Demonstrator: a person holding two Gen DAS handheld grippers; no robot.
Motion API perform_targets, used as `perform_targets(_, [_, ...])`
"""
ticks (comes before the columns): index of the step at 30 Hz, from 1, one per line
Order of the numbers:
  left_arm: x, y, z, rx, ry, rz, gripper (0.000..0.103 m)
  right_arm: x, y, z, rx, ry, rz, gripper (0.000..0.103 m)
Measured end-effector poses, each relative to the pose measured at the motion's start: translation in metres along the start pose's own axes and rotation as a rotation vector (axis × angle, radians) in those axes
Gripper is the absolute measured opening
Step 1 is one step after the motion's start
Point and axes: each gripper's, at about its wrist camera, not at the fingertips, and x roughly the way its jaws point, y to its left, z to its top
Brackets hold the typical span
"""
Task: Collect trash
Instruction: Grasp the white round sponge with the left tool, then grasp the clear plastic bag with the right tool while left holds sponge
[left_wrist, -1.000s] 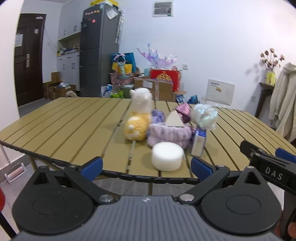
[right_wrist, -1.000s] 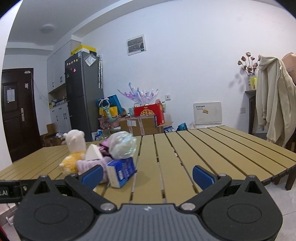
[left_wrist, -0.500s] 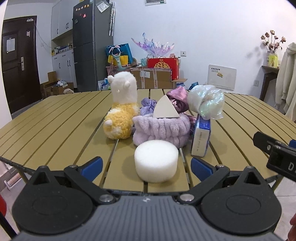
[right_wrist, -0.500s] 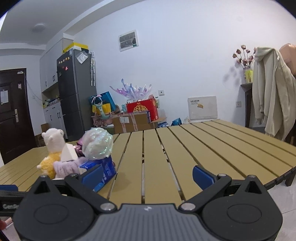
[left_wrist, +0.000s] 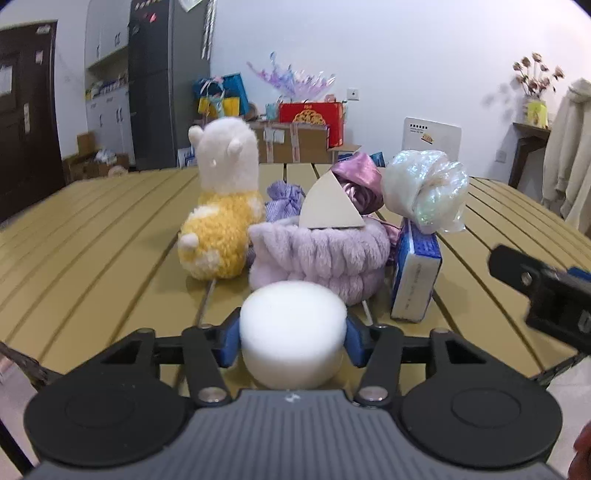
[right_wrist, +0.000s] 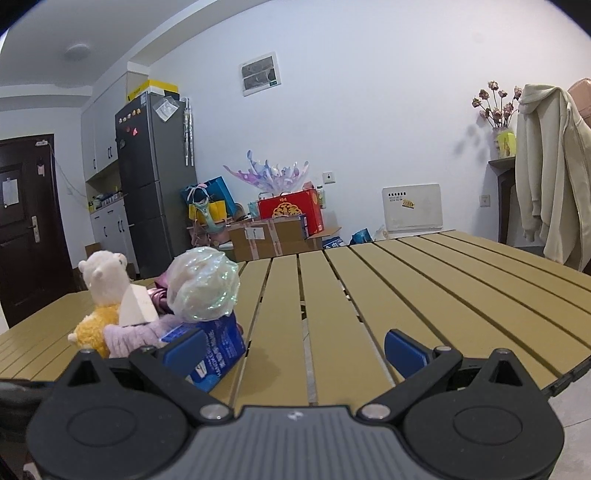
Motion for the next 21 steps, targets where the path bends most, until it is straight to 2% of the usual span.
perform_targets(12, [-0.036,0.059,0.004,-0.046,-0.080,0.033,0.054,0.012,0.037,-0.001,-0.013,-0.007,0.042,0.103])
perform_targets(21, [-0.045,0.093,0.011,-0.081,-0.109,0.057,0.054,0.026,0.057,0.016,-0.006,-0.042,0.048,0.103])
